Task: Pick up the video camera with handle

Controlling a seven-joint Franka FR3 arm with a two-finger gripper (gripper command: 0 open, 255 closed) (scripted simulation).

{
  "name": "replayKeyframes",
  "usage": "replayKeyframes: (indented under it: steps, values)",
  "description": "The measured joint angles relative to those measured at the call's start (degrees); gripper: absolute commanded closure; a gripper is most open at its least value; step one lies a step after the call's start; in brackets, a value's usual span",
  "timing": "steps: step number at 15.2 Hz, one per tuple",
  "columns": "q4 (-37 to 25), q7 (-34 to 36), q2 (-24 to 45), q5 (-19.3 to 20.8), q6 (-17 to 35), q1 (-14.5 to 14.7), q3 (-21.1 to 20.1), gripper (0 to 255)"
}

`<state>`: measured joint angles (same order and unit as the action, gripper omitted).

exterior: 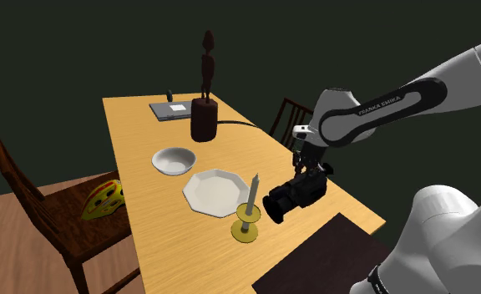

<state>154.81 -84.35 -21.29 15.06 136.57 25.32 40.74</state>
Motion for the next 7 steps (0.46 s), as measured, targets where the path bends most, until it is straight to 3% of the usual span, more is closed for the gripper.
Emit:
replayKeyframes:
  steps: [7]
  values:
    - [-2.08, 1.57, -4.87, 1.15, -6.78, -1.46, -2.55, 255]
